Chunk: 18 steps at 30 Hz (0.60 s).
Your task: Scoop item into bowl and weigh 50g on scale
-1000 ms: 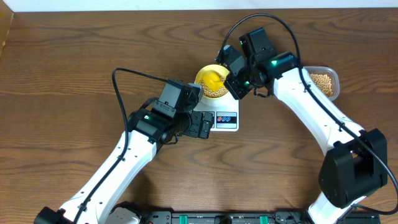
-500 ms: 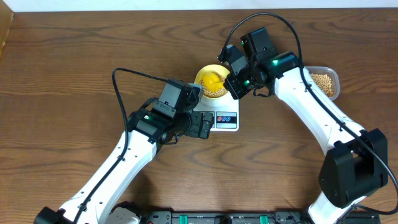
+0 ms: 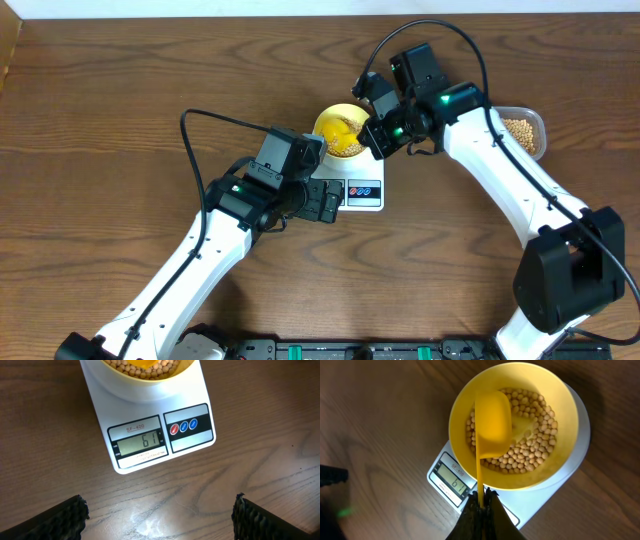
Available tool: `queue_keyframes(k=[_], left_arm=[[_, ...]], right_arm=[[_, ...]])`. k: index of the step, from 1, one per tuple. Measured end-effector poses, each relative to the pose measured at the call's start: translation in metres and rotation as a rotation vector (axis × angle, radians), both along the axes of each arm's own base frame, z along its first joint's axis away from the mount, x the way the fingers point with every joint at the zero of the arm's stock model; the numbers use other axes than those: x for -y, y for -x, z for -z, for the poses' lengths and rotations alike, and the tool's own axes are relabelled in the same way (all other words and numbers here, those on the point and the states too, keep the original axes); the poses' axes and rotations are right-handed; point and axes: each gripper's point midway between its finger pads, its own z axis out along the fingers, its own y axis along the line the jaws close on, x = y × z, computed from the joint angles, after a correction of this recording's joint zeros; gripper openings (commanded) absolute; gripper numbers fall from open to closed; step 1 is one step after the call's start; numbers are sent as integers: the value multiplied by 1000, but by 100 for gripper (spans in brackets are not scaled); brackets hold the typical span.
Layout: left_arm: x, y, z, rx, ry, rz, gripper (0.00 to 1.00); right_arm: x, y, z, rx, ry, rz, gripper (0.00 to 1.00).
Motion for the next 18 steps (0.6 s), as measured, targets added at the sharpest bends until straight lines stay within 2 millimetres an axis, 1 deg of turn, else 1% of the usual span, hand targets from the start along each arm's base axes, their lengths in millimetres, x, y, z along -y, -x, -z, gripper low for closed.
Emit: queue_keyframes(k=[6,18], left_arm=[[0,0,0,0,0,0,94],[0,0,0,0,0,0,94]], right_arm=[[13,-8,-3,-44,-48,72,1],[29,-16,-22,-151,-254,148,1]])
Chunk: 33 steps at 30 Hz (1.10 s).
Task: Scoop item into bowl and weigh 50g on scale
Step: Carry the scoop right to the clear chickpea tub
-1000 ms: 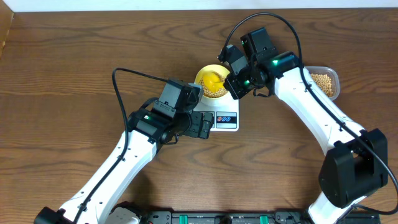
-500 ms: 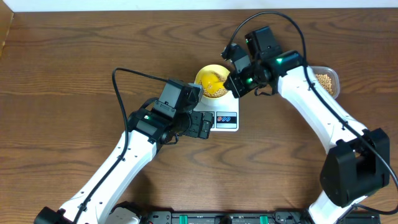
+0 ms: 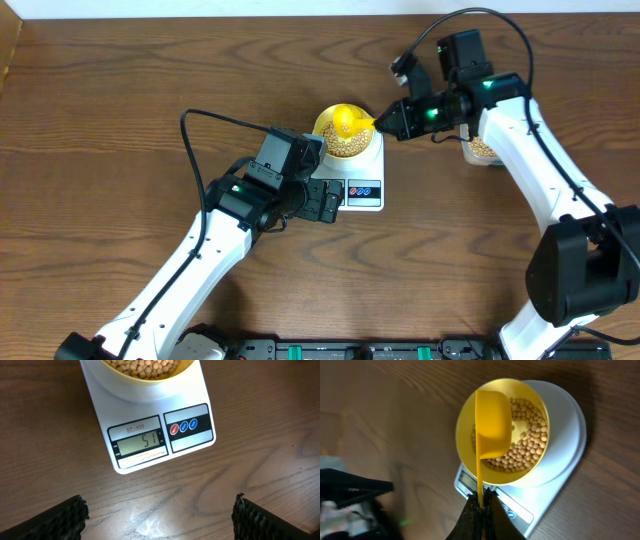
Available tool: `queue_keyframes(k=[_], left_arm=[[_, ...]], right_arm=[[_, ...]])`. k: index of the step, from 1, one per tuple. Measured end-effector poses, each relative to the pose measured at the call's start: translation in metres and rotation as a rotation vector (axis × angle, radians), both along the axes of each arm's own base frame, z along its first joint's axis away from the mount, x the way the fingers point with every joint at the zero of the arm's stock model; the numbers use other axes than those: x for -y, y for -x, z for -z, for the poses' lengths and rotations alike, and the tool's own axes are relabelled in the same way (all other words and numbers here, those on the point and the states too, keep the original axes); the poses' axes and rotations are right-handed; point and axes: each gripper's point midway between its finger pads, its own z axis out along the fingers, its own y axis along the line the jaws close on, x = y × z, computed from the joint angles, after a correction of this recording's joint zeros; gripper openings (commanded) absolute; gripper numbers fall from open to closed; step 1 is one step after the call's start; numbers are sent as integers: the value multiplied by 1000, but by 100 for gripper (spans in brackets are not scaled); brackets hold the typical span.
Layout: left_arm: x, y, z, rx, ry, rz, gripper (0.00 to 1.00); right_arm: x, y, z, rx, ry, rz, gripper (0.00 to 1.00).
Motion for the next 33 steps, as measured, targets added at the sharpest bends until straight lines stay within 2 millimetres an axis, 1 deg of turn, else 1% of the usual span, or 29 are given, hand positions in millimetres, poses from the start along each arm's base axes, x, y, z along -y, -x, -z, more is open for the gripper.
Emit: queue_keyframes(k=[6,9,15,22,33], left_arm=[[0,0,0,0,0,0,94],[0,0,0,0,0,0,94],[0,0,0,0,0,0,94],[0,0,0,0,0,0,94],[0,0,0,0,0,0,94]], right_arm=[[9,-5,-11,-30,-94,28,1],[19,-10,-16,-40,-132,50,1],[51,-31,-31,13,-215,110,1],[92,-59,-54,143,-296,161,1],[149,-73,-60,196,-307,267,1]])
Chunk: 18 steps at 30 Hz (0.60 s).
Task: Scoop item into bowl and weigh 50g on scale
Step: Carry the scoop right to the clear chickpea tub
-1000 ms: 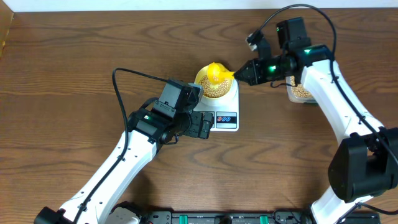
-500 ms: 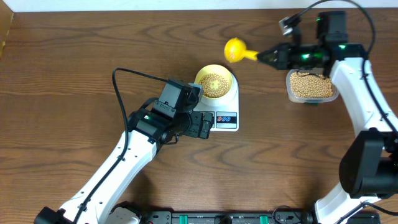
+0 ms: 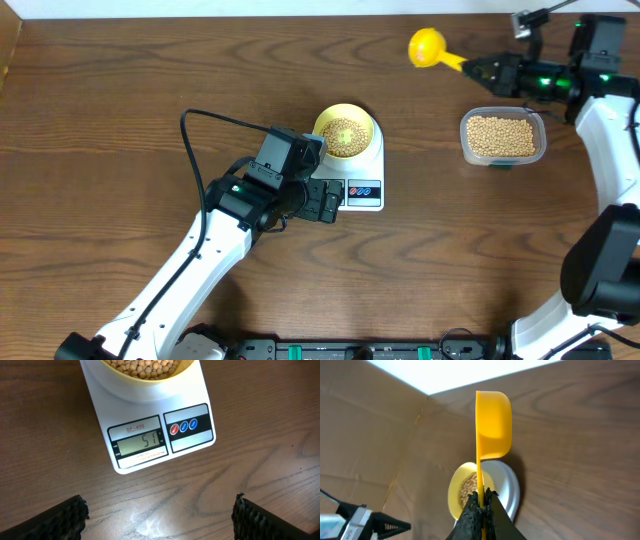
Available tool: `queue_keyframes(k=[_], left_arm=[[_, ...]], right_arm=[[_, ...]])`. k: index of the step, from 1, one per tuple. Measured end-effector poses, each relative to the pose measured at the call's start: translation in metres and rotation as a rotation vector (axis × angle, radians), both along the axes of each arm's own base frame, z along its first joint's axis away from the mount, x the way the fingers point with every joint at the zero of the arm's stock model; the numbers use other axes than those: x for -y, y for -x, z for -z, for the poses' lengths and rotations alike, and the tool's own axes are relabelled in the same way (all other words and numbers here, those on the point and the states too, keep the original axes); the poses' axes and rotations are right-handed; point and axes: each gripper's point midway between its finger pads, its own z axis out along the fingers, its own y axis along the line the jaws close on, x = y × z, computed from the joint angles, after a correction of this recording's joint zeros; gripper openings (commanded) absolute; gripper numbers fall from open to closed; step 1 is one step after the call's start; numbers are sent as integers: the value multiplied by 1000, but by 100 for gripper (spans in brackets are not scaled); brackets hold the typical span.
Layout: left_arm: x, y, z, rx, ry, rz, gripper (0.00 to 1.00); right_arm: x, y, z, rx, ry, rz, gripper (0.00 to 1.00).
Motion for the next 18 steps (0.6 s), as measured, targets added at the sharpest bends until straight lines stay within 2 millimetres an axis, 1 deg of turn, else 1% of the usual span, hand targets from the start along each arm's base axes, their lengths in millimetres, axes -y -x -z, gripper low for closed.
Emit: queue_keyframes(k=[5,8,11,13,16,18], left_arm=[[0,0,0,0,0,0,94],[0,0,0,0,0,0,94],[0,0,0,0,0,0,94],[0,0,0,0,0,0,94],[0,0,0,0,0,0,94],[0,0,0,0,0,0,94]], right_arm=[[28,2,4,-43,-11,63,1],[47,10,12,-115,-26,112,1],[66,21,24,-207,-28,169,1],[79,32,37,-284,3,213,1],[92,46,51,-360,78,257,1],[97,53,54,-374,135,275,1]])
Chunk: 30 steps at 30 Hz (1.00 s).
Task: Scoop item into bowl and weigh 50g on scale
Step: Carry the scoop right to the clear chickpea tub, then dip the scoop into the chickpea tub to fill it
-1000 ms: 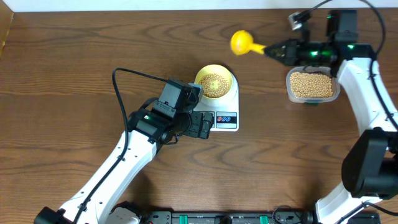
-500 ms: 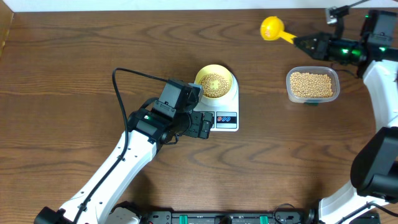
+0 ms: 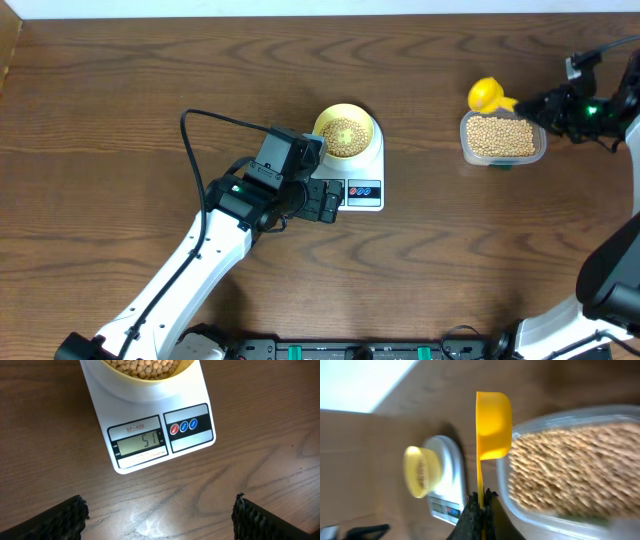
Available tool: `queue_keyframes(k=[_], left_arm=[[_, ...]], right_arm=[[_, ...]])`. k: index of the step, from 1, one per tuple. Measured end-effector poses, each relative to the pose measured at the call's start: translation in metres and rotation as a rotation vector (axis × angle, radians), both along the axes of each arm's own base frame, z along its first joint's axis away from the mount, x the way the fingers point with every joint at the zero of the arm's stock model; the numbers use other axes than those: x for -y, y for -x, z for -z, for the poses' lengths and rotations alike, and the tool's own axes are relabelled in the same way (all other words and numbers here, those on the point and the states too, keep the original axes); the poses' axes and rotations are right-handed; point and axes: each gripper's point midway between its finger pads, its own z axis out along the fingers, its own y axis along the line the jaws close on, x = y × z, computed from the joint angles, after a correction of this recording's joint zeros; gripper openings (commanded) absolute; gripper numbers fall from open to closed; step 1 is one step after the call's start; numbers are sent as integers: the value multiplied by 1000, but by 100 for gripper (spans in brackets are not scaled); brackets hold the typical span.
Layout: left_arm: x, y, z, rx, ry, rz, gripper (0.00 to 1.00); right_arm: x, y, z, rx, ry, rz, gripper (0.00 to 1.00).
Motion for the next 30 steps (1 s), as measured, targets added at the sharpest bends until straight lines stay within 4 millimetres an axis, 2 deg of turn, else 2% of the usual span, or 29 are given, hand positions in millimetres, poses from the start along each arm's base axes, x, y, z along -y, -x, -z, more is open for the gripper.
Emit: queue_keyframes(k=[11,18,30], left_arm=[[0,0,0,0,0,0,94],[0,0,0,0,0,0,94],[0,0,0,0,0,0,94]], right_arm=[[32,36,-45,39,339,86,1],[34,53,-30,-57,471,51,1],[23,51,-24,-110,896,-38,1]])
